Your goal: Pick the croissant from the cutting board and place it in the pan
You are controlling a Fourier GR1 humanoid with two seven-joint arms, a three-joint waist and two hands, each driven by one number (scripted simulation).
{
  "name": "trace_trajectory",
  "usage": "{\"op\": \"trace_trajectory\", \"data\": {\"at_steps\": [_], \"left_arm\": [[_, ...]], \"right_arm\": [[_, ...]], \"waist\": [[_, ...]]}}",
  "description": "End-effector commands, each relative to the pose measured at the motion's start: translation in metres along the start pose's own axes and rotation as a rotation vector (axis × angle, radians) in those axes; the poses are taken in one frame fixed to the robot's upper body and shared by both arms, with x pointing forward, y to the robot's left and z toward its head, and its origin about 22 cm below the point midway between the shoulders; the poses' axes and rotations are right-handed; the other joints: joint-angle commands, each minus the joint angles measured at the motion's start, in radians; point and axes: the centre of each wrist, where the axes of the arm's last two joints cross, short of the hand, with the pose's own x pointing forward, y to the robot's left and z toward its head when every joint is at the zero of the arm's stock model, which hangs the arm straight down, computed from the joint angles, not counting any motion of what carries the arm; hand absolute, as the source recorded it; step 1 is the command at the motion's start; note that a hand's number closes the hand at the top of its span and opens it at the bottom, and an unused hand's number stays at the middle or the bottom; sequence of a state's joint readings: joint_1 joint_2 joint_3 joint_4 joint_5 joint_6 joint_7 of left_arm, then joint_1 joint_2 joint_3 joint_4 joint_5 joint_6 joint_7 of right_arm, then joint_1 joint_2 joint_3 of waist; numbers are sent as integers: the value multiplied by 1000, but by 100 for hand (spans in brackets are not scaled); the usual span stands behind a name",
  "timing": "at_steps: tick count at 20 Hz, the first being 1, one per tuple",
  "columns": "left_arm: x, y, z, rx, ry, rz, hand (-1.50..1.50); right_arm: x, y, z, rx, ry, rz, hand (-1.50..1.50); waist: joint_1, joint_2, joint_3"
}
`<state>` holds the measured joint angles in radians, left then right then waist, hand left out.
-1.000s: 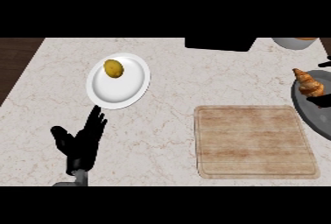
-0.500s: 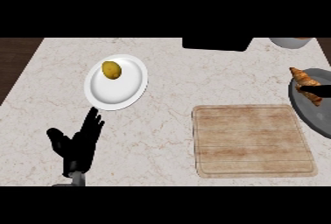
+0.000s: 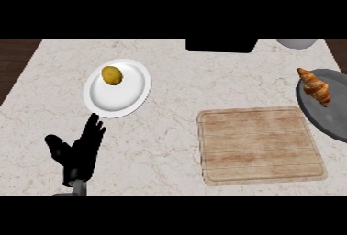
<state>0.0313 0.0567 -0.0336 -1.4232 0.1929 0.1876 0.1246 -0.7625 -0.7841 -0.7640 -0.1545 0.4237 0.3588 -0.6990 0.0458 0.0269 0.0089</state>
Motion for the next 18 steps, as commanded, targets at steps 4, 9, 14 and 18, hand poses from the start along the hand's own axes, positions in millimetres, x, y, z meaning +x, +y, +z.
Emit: {"op": "trace_trajectory", "data": {"at_steps": [4, 9, 14, 18], "left_arm": [[-4, -4, 3, 21, 11, 4, 0], [-2, 3, 1, 6, 1, 4, 0], [1, 3, 2, 21, 10, 12, 0], [-2, 16, 15, 16, 16, -1, 0]], "right_arm": [[1, -54, 37, 136, -29, -166, -150], [-2, -63, 48, 167, -35, -139, -150], [-17, -73, 75, 134, 6, -123, -150], [-20, -86, 95, 123, 5, -103, -150]], "waist": [[-14, -7, 0], [-19, -12, -2], [-24, -15, -3], [-24, -19, -2]]}}
